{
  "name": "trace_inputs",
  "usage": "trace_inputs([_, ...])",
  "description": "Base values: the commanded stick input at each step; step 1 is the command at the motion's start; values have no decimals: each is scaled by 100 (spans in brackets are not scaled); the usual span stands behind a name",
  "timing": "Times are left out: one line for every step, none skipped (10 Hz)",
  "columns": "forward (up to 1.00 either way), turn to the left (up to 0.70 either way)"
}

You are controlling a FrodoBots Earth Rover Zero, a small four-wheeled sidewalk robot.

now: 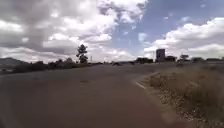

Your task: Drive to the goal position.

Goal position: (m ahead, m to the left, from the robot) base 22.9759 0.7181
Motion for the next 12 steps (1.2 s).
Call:
trace_inputs([70,0])
trace_inputs([70,0])
trace_inputs([70,0])
trace_inputs([70,0])
trace_inputs([70,0])
trace_inputs([70,0])
trace_inputs([70,0])
trace_inputs([70,0])
trace_inputs([70,0])
trace_inputs([70,0])
trace_inputs([70,0])
trace_inputs([70,0])
